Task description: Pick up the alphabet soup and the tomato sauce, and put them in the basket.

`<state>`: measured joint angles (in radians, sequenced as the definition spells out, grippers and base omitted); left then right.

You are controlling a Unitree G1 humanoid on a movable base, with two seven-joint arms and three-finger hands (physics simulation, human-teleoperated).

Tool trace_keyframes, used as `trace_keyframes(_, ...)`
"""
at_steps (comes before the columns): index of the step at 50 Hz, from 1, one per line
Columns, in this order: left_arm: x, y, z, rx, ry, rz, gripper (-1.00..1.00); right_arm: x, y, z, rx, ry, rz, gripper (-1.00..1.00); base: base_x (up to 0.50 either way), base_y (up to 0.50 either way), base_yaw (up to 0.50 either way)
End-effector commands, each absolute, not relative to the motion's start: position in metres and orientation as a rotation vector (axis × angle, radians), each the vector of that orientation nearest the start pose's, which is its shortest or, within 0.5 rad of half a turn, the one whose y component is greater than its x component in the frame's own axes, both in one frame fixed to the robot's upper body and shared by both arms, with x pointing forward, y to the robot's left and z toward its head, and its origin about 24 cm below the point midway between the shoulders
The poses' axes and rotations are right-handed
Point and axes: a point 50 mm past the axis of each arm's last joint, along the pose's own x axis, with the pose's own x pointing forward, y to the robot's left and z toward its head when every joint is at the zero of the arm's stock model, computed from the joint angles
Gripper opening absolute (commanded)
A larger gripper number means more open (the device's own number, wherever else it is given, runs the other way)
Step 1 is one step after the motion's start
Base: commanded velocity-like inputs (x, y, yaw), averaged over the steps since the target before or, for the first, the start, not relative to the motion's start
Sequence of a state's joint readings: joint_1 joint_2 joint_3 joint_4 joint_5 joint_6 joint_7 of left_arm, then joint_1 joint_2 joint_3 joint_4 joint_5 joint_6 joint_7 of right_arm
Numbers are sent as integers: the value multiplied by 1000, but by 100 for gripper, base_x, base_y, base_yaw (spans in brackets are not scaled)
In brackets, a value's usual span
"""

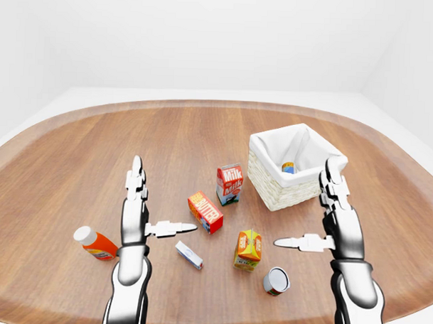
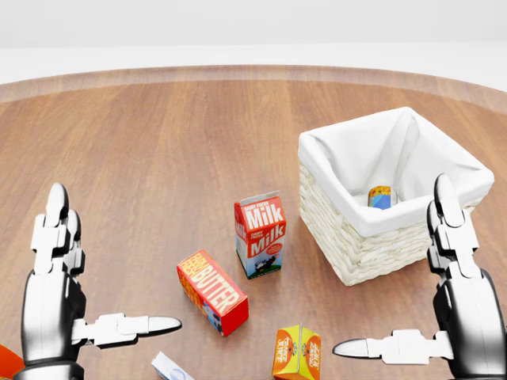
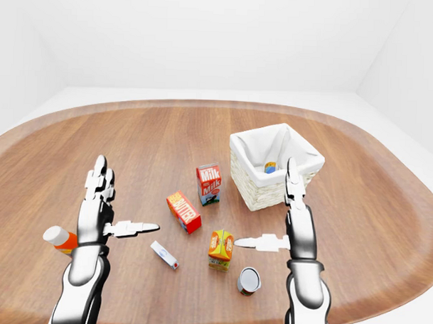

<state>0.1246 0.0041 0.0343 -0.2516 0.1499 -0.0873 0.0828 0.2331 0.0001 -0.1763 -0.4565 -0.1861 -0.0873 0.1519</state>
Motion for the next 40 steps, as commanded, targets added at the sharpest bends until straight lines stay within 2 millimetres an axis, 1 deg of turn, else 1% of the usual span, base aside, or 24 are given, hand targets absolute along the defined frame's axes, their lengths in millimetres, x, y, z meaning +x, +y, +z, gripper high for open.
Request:
trace_keyframes(1, 227, 169, 81, 157, -224, 156, 100, 192, -195, 98, -274, -243, -96, 100, 0, 0, 0)
trace_keyframes(2, 227, 169, 81, 157, -224, 156, 100, 192, -195, 97, -273, -239, -96, 100, 0, 0, 0)
trace_keyframes(4, 227, 169, 81, 157, -224, 157, 100, 191, -196, 88, -265, -198, -102, 100, 0, 0, 0)
trace_keyframes(6, 227, 169, 81, 157, -224, 156, 100, 190, -196, 91, -265, -210, -99, 100, 0, 0, 0)
trace_keyframes(14, 226, 169, 82, 159, -225, 155, 100, 185, -196, 82, -249, -165, -97, 100, 0, 0, 0)
trace_keyframes(27, 225, 169, 81, 159, -223, 154, 100, 177, -192, 75, -231, -128, -82, 100, 0, 0, 0)
trace_keyframes(34, 225, 169, 81, 159, -223, 155, 100, 174, -190, 64, -233, -78, -77, 100, 0, 0, 0)
trace_keyframes(40, 225, 168, 82, 160, -226, 154, 100, 173, -190, 60, -232, -58, -76, 100, 0, 0, 0)
